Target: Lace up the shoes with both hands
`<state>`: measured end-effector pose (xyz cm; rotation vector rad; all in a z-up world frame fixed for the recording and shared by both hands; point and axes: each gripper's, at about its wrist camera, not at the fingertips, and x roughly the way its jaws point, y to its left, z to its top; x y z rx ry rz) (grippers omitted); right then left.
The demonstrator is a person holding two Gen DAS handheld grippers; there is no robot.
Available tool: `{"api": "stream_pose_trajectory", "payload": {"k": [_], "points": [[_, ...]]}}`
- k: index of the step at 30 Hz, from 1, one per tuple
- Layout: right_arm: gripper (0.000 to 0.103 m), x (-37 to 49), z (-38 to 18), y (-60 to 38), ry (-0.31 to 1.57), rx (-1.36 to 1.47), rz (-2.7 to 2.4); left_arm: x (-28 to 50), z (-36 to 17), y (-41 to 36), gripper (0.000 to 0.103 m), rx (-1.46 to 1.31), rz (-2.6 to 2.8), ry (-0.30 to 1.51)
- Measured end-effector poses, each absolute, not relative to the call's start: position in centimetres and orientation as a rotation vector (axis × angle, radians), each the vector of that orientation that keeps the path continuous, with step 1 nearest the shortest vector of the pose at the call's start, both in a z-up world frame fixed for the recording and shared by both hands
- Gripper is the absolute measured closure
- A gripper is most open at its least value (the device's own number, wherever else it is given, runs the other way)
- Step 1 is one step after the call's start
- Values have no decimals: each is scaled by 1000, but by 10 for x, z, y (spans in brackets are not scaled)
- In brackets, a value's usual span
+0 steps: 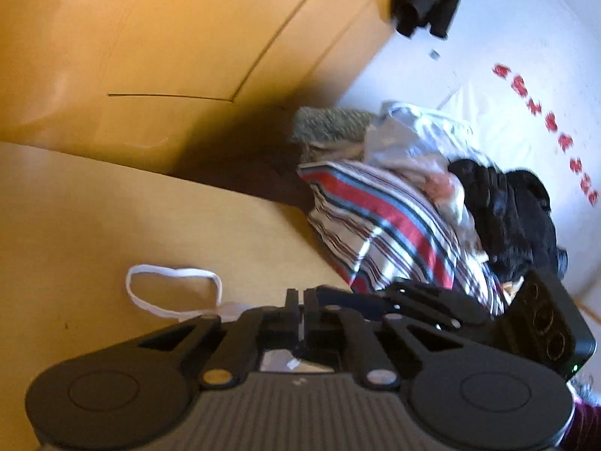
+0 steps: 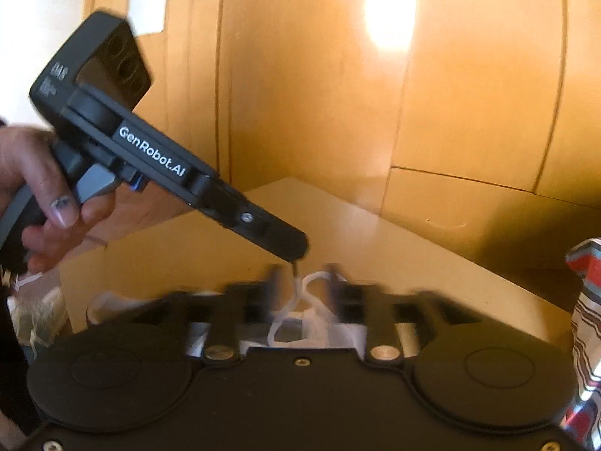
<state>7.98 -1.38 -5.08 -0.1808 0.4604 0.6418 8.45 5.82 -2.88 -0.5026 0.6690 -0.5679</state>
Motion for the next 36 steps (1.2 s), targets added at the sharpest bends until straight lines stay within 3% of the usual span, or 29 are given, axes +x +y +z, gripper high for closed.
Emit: {"api": "stream_pose_trajectory", "payload": {"k": [5, 7, 11, 13, 14, 16, 21, 24, 29, 36], "points": [[50, 92, -57, -48, 608, 312, 627, 86, -37, 80, 101, -711, -558, 664], [50, 95, -63, -62, 648, 517, 604, 86, -37, 82, 101, -742, -560, 658], [50, 89, -116, -95, 676, 1238, 517, 83, -34, 85, 101, -766, -570, 640], [54, 69, -124, -91, 676, 1342, 477, 81, -33, 83, 101, -754, -575, 650], [67, 63, -128, -87, 695, 1318, 447, 80, -33, 83, 101, -750, -577, 653], [83, 65, -122, -81, 707, 1205, 460, 79, -30, 82, 101, -729, -579, 664], [85, 59, -51, -44, 559, 326, 519, 76, -24, 83, 101, -641, -598, 686], [85, 52, -37, -23, 492, 29, 532, 76, -24, 82, 101, -617, -629, 701], [85, 40, -24, -14, 411, -184, 598, 74, -24, 79, 101, -580, -659, 716], [85, 46, -15, -26, 435, -227, 678, 74, -25, 77, 101, -556, -673, 723]]}}
